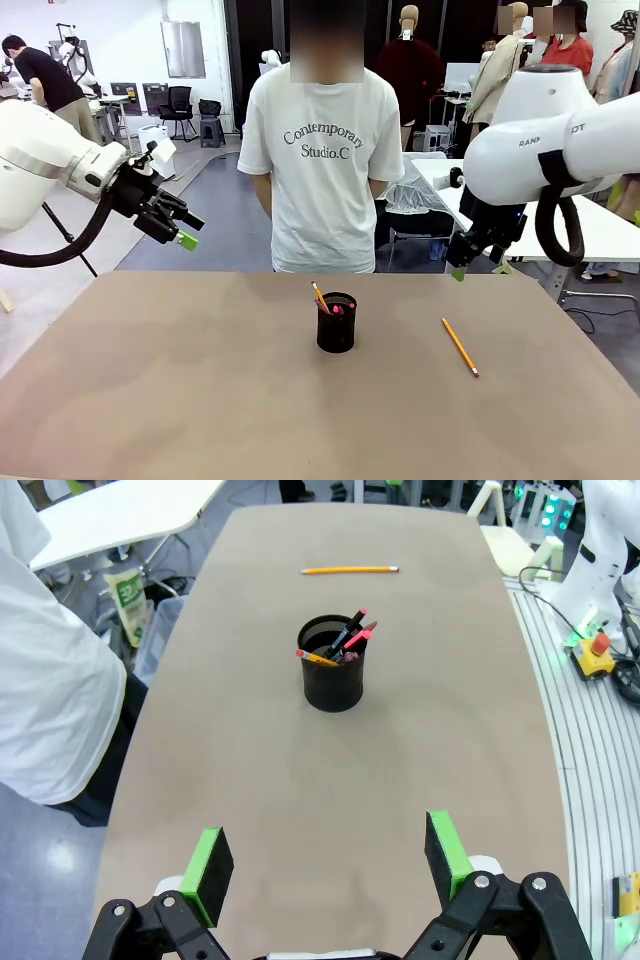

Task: Place the pens into the pen holder.
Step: Pick up a writing instrument from the table and place it into the Pen holder.

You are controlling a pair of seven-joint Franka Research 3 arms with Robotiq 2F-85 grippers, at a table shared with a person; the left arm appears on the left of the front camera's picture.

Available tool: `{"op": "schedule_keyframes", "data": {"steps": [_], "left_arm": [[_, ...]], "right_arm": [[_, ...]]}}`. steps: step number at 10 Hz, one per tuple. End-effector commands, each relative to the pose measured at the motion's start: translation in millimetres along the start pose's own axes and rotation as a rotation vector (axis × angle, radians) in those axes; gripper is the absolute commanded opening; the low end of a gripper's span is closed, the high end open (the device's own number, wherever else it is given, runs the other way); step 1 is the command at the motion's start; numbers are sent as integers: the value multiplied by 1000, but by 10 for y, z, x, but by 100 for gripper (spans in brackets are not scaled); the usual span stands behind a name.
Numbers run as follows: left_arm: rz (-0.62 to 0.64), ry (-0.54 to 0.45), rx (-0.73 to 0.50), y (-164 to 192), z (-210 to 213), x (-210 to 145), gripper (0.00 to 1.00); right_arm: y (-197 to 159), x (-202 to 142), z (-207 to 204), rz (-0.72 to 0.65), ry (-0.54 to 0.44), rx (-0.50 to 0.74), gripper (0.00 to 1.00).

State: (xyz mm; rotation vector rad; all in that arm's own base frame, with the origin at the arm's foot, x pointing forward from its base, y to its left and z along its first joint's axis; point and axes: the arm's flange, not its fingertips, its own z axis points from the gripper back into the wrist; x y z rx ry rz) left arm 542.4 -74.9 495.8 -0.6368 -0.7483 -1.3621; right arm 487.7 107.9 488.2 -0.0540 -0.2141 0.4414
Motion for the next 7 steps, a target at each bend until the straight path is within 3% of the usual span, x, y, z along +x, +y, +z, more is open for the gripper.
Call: {"op": "schedule_keyframes", "data": {"steps": [1,2,3,6,7], "left_arm": [[5,5,2,-9,25,-2,100],[5,5,2,-9,25,-2,100],[5,5,2,-9,25,-2,100],[5,5,2,-9,25,-2,100],[5,5,2,-9,25,-2,100]], "right_arm": [[17,30,-35,-20,-16,19,100],[-32,10,133,83,-48,159,100],[2,5,-43,-2,6,6,100],[10,8,-26,21,-6,46,100],[20,124,-273,-87,94,-91,100]]}}
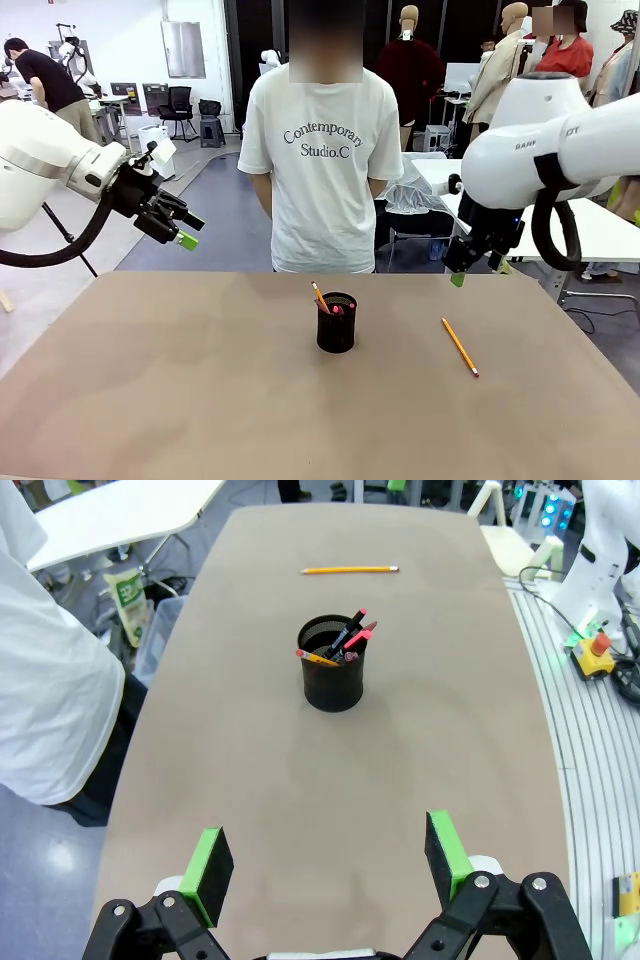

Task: Place the pens into the pen holder.
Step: Pick up a writing instrument from the table and place it into the Pen holder.

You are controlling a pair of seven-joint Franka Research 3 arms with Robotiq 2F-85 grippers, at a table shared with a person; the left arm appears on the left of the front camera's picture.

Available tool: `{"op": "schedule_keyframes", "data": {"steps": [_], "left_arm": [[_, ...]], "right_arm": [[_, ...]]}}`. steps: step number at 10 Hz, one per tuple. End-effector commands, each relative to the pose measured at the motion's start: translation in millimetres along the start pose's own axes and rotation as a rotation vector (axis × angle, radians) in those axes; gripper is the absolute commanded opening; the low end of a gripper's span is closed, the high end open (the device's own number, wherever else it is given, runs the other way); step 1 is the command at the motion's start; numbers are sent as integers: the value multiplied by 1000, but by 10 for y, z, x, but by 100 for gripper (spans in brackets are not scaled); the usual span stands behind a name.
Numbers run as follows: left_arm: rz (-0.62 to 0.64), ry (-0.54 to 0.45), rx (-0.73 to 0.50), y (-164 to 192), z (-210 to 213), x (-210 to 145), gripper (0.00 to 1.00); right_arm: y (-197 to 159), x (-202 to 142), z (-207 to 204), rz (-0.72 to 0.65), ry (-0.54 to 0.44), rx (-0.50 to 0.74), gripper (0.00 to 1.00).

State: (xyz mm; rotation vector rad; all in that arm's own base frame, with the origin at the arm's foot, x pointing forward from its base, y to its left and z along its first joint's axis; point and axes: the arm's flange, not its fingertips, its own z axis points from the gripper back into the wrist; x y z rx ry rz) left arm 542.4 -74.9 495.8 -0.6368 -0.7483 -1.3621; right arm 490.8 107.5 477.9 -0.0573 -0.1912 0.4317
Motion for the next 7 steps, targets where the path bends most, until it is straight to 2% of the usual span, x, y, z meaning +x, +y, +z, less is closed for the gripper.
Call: {"op": "schedule_keyframes", "data": {"steps": [1,3,5,7], "left_arm": [[5,5,2,-9,25,-2,100],[5,5,2,-9,25,-2,100],[5,5,2,-9,25,-2,100],[5,5,2,-9,25,-2,100]], "right_arm": [[33,272,-413,-177,157,-120,100],[19,403,-791,-279,157,-115,100],[15,392,-1030,-361,160,-46,100],[9,320,-1231,-390,117,-11,100]]}}
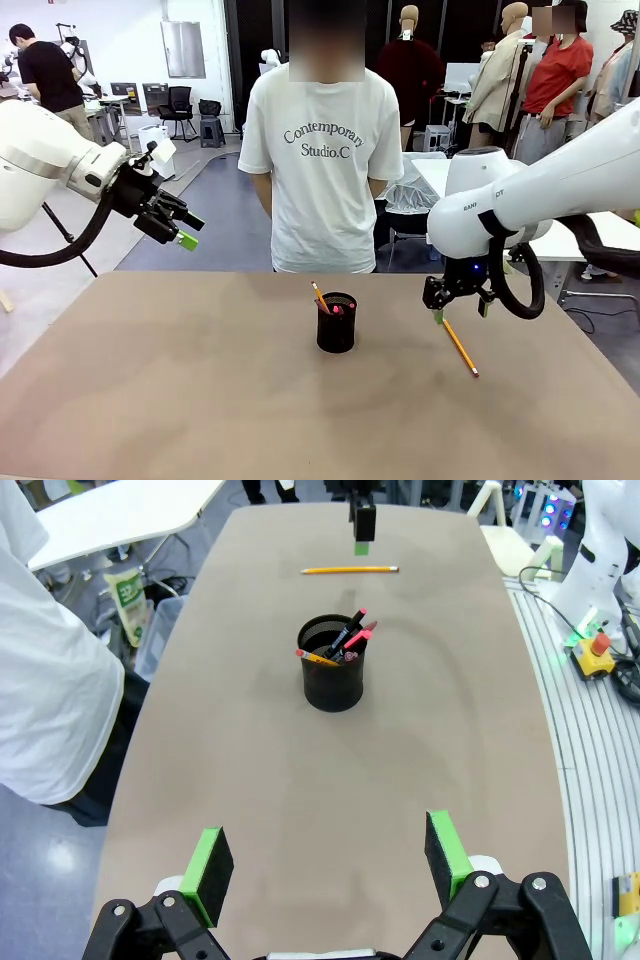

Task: Place the pens into the pen holder.
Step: Pick up a writing instrument from the table and place it into the Pen holder.

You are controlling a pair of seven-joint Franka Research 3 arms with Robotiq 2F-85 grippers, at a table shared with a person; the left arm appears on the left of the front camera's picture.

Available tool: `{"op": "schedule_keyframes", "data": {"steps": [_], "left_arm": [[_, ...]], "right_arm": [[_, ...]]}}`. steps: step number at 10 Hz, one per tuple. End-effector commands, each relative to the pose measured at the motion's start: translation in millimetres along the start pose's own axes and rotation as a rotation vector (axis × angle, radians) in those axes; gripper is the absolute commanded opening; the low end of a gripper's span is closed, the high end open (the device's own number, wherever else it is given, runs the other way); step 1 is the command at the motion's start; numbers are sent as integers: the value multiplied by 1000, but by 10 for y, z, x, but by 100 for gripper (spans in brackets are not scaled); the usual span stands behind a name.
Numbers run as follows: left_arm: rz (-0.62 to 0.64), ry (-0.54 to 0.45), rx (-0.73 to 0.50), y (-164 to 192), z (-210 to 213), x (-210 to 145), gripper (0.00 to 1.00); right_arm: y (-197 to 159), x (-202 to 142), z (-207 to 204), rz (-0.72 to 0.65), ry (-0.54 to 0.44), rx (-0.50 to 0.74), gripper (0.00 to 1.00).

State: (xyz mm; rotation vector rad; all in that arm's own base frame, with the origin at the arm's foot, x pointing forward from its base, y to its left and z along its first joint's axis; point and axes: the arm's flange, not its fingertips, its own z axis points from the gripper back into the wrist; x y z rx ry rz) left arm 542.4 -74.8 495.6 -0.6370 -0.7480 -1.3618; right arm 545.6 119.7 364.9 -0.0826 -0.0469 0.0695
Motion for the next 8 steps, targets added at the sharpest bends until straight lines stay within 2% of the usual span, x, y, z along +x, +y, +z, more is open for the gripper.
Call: {"op": "schedule_keyframes", "data": {"steps": [1,3,8], "left_arm": [[5,5,2,-9,26,0,100],[5,5,2,-9,26,0,100],[5,5,2,-9,26,0,100]], "right_arm": [[-4,-64,-101,-38,-64,28,100],[-20,-118,-268,-84,-73,38,100],[-163,99,-537,-87,-113,76,100]]}}
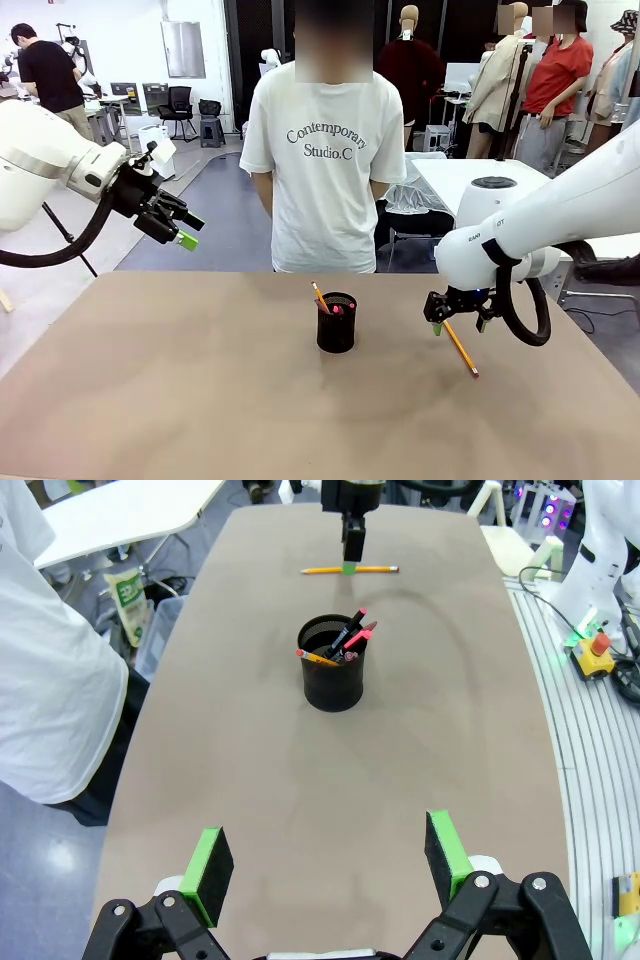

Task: Place the pens into the pen holder.
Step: Pick up a writing instrument from the table and place it into the Pen holder.

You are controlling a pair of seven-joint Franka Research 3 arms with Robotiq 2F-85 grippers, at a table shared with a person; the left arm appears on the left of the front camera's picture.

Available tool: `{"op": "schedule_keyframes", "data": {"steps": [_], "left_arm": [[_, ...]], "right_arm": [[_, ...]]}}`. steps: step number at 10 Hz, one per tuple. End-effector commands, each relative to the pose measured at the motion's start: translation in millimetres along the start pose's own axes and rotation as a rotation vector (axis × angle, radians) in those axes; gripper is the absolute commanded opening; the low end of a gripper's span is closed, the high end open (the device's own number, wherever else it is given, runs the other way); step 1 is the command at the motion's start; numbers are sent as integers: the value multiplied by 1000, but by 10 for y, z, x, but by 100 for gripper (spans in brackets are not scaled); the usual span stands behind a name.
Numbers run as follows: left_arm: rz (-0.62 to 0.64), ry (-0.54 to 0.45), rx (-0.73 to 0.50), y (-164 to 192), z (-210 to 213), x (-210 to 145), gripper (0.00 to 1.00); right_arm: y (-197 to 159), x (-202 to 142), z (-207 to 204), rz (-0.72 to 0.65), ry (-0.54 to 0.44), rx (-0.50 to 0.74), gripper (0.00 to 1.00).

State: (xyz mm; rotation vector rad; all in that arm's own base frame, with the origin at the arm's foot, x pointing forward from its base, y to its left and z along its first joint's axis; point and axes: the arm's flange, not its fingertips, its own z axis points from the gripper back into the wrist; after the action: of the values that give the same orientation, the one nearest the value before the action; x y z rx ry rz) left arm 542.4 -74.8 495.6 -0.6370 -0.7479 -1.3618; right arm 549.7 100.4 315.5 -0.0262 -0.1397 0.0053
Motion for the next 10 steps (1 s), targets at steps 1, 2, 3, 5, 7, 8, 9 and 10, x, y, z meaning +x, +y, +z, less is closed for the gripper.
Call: {"op": "schedule_keyframes", "data": {"steps": [1,2,3,5,7,8,9,10], "left_arm": [[4,5,2,-9,26,0,100],[4,5,2,-9,26,0,100],[4,5,2,-9,26,0,100],[4,5,2,-9,26,0,100],[4,5,2,-9,26,0,100],[4,5,2,-9,26,0,100],[4,5,2,-9,26,0,100],[4,5,2,-9,26,0,100]], "right_arm": [[-18,139,-77,-26,-23,27,100],[-25,180,-116,-32,-15,30,100],[-24,215,-151,-31,-14,34,100],[-22,278,-180,-35,-1,40,100],[-30,301,-235,-33,-10,38,97],[-37,326,-250,-19,-24,38,82],[-39,348,-268,-20,-26,41,62],[-36,354,-281,-20,-26,45,42]]}}
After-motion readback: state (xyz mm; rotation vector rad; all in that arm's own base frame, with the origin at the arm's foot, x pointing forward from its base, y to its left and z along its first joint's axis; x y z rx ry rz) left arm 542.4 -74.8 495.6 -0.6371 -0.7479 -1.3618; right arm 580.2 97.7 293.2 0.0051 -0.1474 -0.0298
